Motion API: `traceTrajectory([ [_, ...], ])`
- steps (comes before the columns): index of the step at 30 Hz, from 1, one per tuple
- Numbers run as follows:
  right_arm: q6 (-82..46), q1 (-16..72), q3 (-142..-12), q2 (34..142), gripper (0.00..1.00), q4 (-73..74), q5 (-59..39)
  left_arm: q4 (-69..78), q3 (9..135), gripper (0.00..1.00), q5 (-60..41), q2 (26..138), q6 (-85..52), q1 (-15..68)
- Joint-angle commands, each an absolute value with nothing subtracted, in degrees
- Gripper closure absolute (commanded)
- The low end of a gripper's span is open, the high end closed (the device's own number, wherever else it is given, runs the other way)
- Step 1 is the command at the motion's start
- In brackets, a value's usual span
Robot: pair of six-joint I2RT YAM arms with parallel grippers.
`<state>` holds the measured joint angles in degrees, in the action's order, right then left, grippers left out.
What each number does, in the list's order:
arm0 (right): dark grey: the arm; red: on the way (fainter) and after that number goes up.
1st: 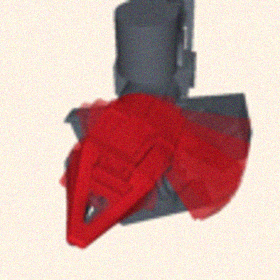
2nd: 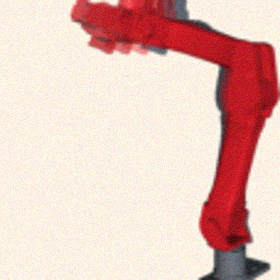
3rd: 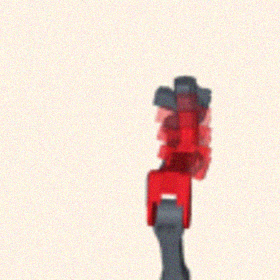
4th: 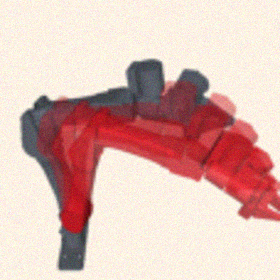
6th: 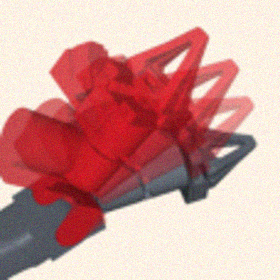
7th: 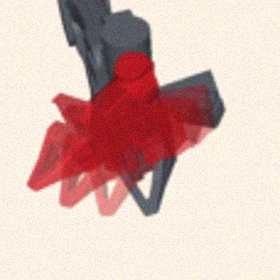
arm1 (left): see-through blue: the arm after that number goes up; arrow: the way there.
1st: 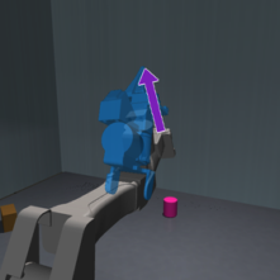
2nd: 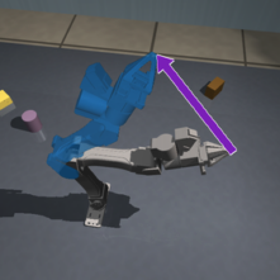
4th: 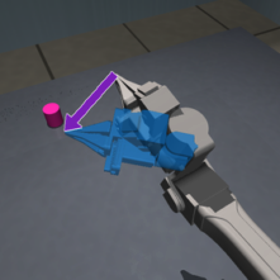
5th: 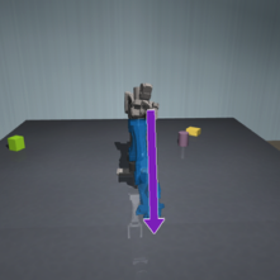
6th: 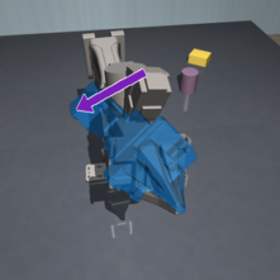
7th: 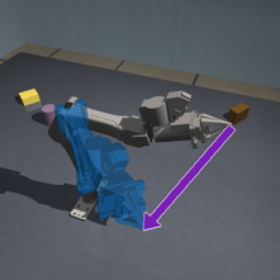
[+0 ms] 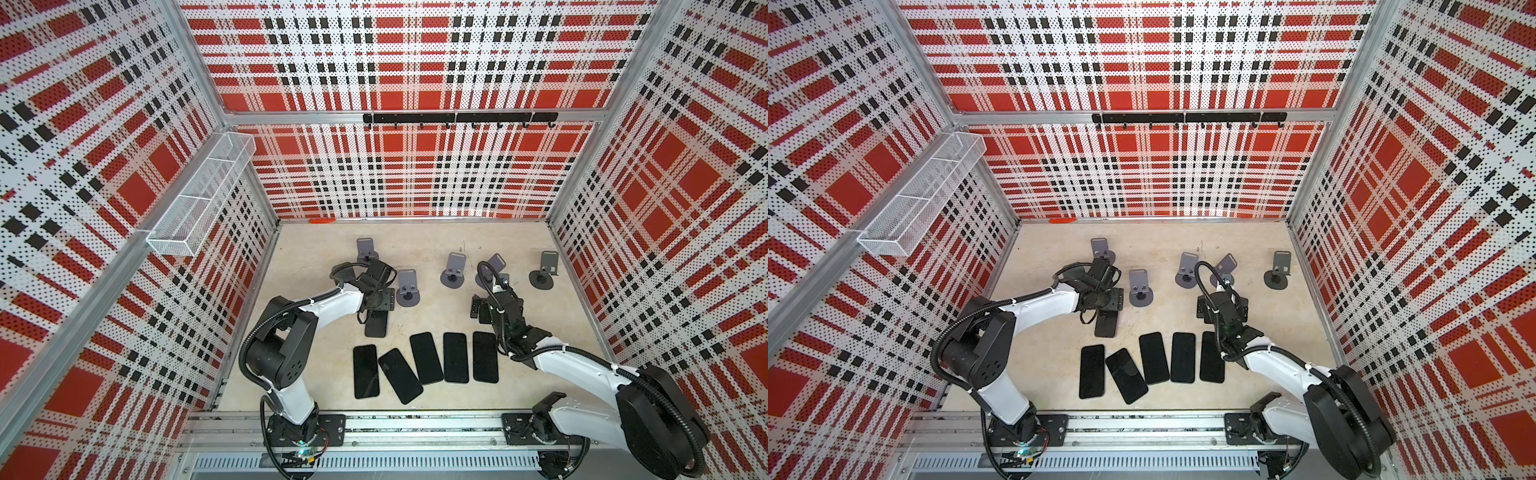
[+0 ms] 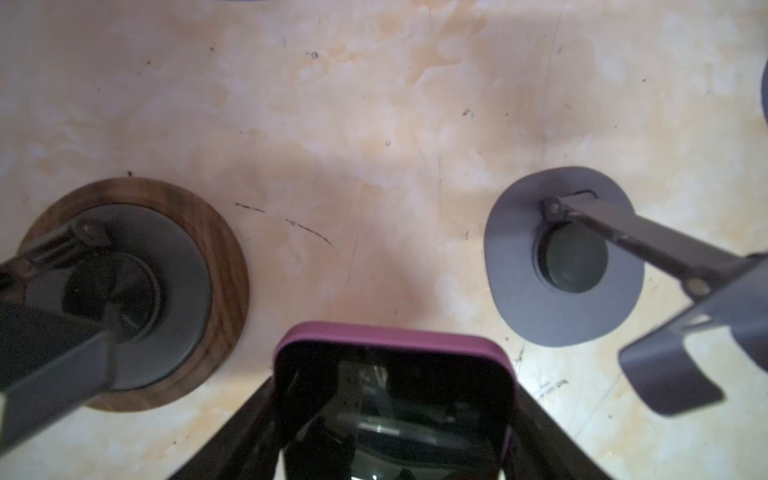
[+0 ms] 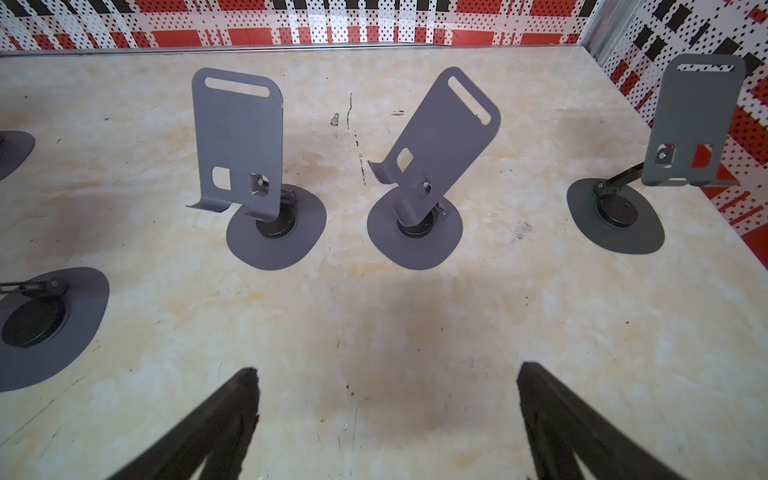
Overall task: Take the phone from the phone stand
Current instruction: 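Lay the phone flat beside the black phone row and open the left gripper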
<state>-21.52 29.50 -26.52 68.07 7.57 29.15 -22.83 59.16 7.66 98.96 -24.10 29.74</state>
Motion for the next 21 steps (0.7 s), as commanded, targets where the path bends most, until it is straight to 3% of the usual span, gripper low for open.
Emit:
traceTrajectory([
  [1,-21.4,29.4,-26.7,66.3,0.00,9.3,28.7,-23.9,57.7,0.43,7.1,99.8,-24.1,30.0],
  [21,-20.4,29.3,-23.7,61.9,0.00,13.2,25.6,-22.1,58.8,0.39,7.3,103.5,-24.4,30.4],
])
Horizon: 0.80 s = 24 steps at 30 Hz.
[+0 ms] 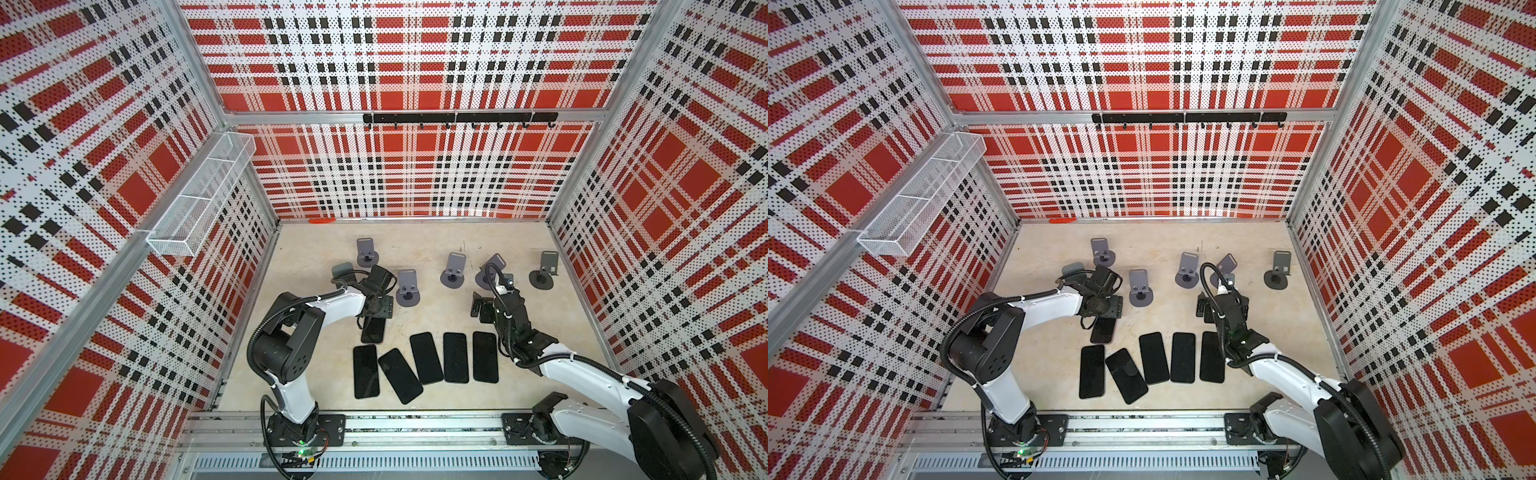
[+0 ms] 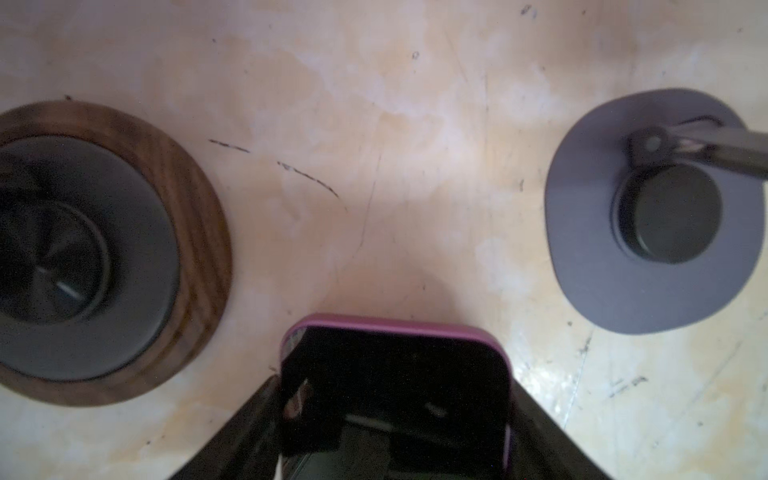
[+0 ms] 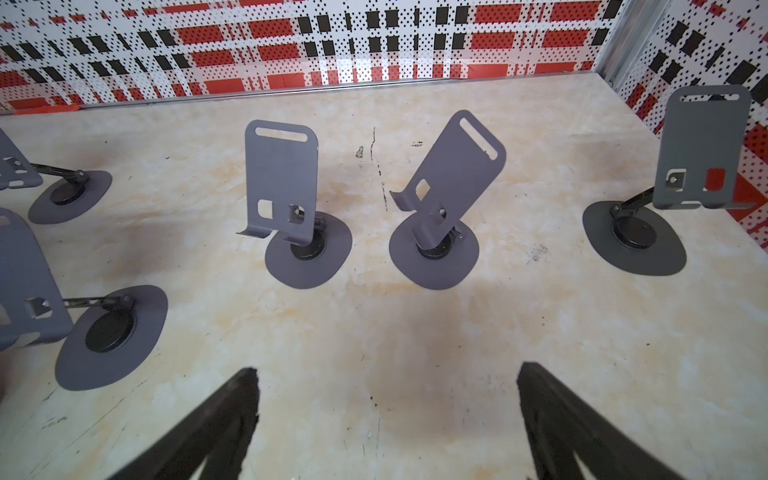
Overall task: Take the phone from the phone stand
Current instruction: 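Lay the phone flat beside the black phone row and open the left gripper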
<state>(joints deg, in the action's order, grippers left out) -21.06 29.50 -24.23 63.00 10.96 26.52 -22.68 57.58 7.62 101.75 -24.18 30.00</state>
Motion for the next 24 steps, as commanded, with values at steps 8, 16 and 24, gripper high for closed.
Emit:
traceTrajectory([
  [8,-20.5,29.4,-24.3,62.6,0.00,12.7,25.6,-22.4,59.7,0.36,8.6,104.3,-24.5,30.7],
  [16,-20.5,29.4,-24.3,62.4,0.00,12.4,25.2,-22.9,60.8,0.32,7.8,104.9,-24.1,30.7],
  [24,-20.3,29.4,-23.3,60.3,0.00,13.0,25.5,-24.0,62.0,0.24,7.7,103.9,-23.7,30.7],
])
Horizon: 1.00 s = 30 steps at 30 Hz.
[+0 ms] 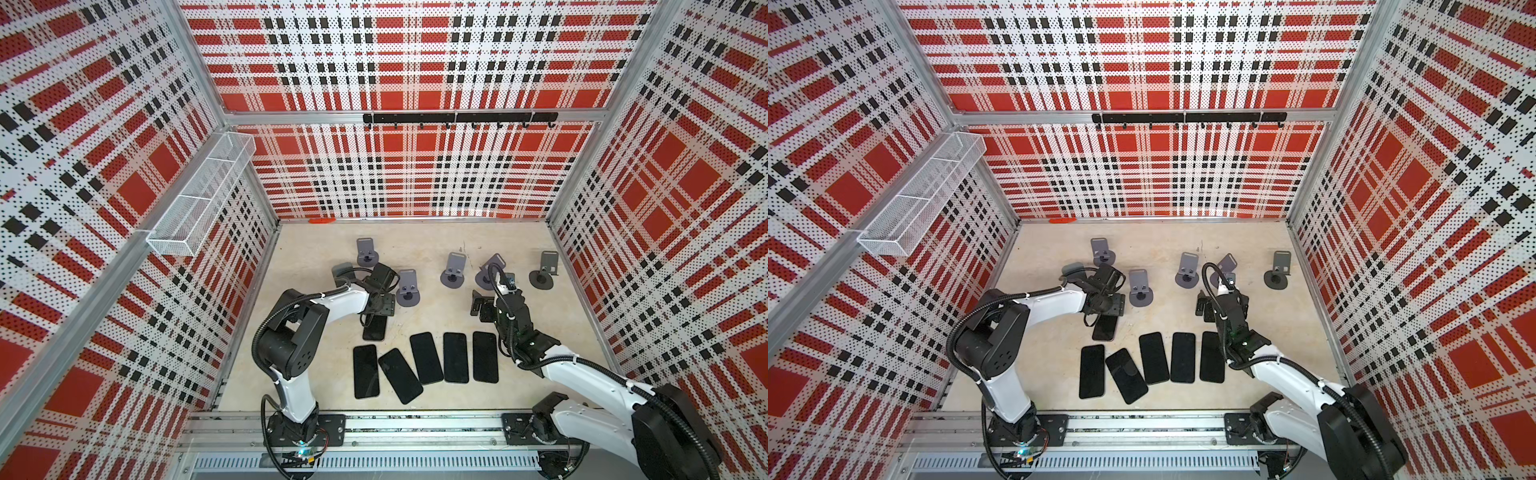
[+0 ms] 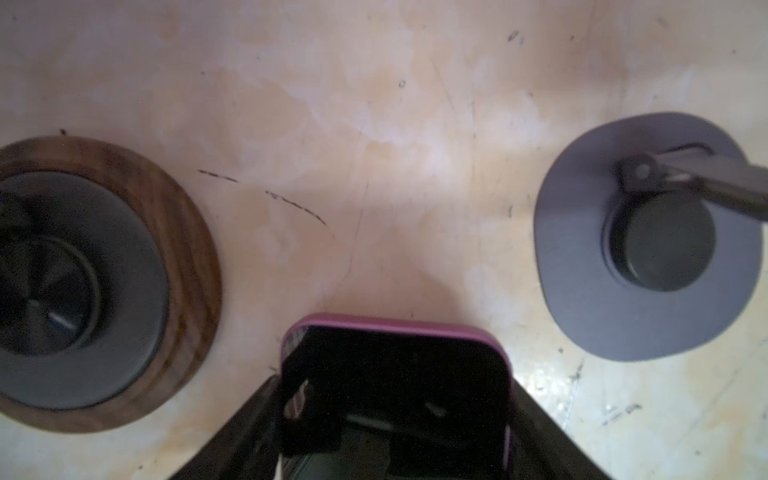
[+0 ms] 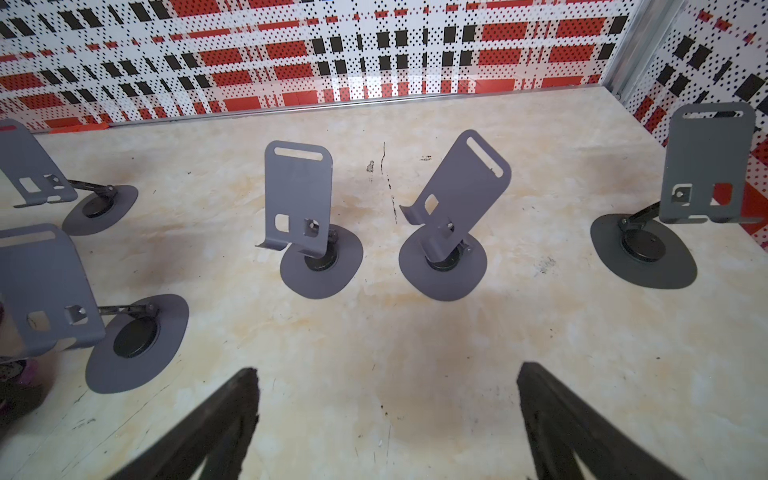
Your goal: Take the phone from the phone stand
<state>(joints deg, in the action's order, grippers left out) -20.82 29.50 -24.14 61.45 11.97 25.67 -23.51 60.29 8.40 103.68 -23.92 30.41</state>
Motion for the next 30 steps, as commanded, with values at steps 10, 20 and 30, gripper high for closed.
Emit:
traceTrajectory([
  [10,-20.1,29.4,-23.8,60.7,0.00,12.1,25.2,-23.1,62.1,0.20,7.5,101.8,-24.9,30.6],
  [20,-19.9,29.3,-23.7,60.6,0.00,12.4,25.2,-22.2,63.1,0.18,7.6,102.0,-25.0,30.3],
  [30,-20.0,29.4,-23.7,60.7,0.00,12.4,25.0,-17.5,62.8,0.14,12.1,83.8,-25.0,28.7],
])
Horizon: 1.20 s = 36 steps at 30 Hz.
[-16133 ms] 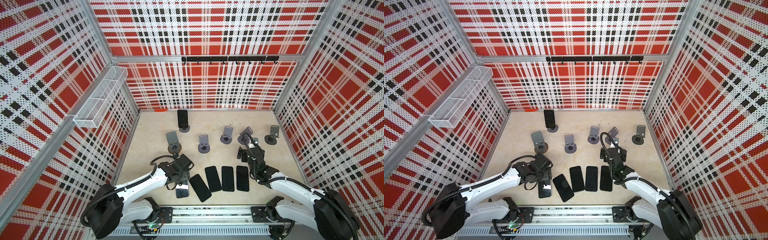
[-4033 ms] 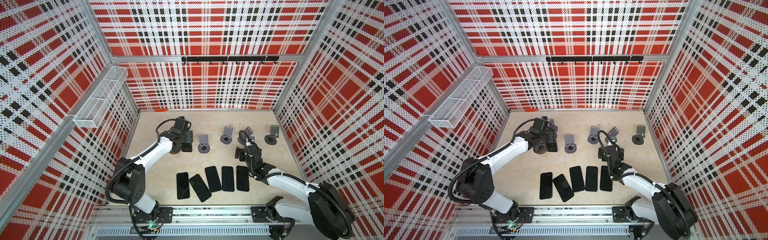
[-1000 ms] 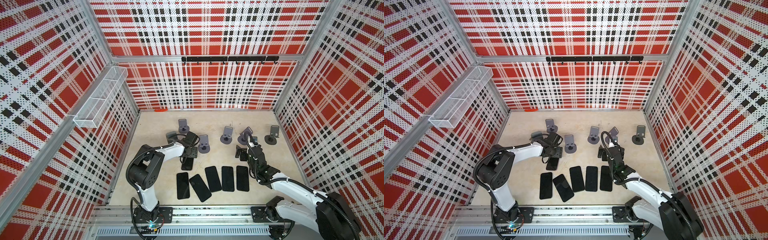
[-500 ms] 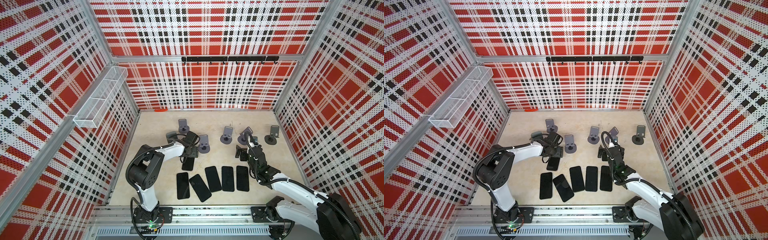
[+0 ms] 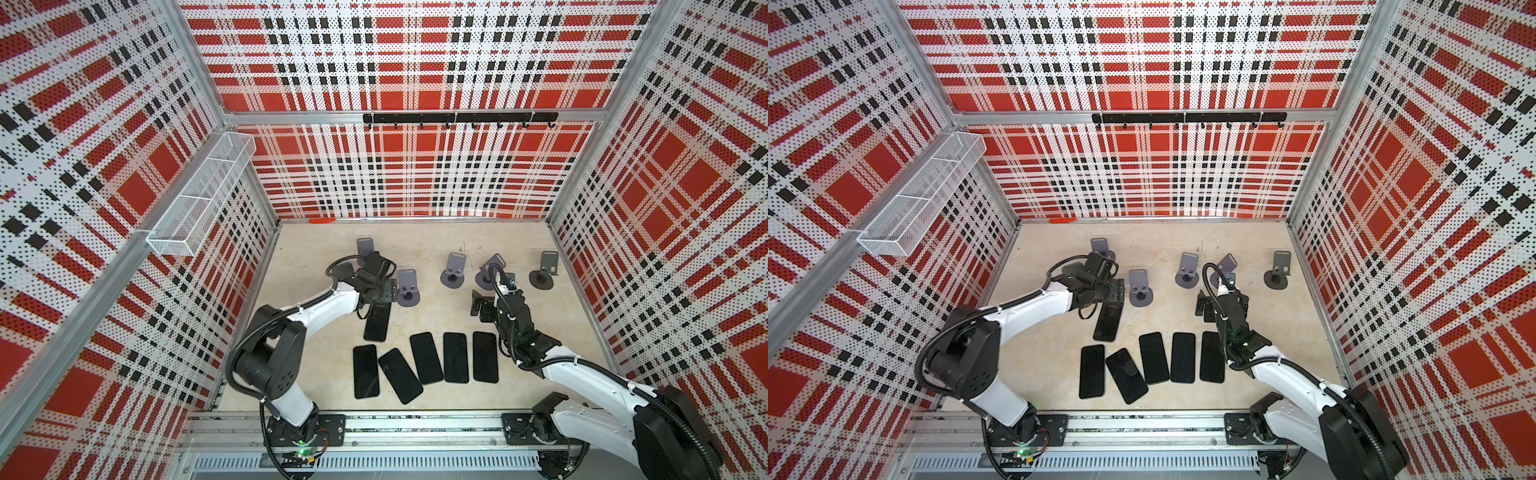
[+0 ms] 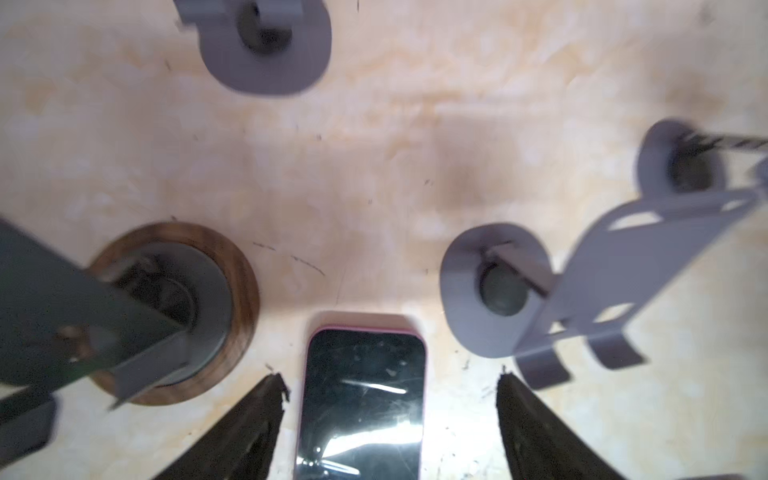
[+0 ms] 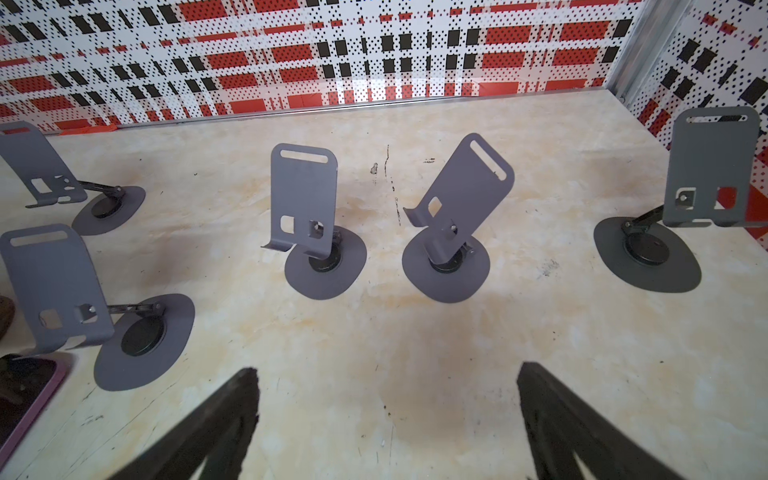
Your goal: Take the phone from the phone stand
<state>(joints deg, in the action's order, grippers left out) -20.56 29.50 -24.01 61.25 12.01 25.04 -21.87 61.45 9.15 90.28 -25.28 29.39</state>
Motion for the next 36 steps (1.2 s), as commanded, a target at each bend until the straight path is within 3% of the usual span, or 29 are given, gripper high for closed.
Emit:
traceTrajectory([
  [1,-20.0,29.4,-23.8,60.3,0.00,12.1,25.0,-15.5,61.8,0.13,13.0,81.6,-24.6,28.7],
  [6,-13.7,33.4,-25.0,59.8,0.00,12.5,26.3,4.3,47.0,0.09,19.2,67.3,-22.9,29.2],
  [10,-11.3,35.2,-25.5,60.9,0.00,14.1,27.7,19.8,33.2,0.14,24.5,57.0,-19.3,29.5],
  [11,-11.6,35.2,-25.3,60.8,0.00,14.3,28.9,23.0,29.9,0.02,27.7,55.3,-18.8,29.9],
  [19,-6.3,33.6,-17.0,52.4,0.00,25.9,34.2,36.6,15.8,0.02,46.4,49.2,-11.8,31.1],
  [26,-12.0,20.9,-15.6,47.5,0.00,23.9,28.3,40.0,12.8,0.02,43.9,49.8,-5.7,25.3],
  [32,-11.5,13.9,-13.6,51.2,0.00,30.1,29.5,49.8,8.2,0.02,36.0,56.6,-1.6,15.6],
  [34,-7.9,12.9,-11.6,53.3,0.00,36.6,27.9,54.6,7.1,0.02,31.1,59.6,1.2,10.7],
  [36,-2.7,11.7,-5.7,58.9,0.00,54.5,24.7,63.1,4.3,0.02,23.0,63.5,6.1,7.0],
])
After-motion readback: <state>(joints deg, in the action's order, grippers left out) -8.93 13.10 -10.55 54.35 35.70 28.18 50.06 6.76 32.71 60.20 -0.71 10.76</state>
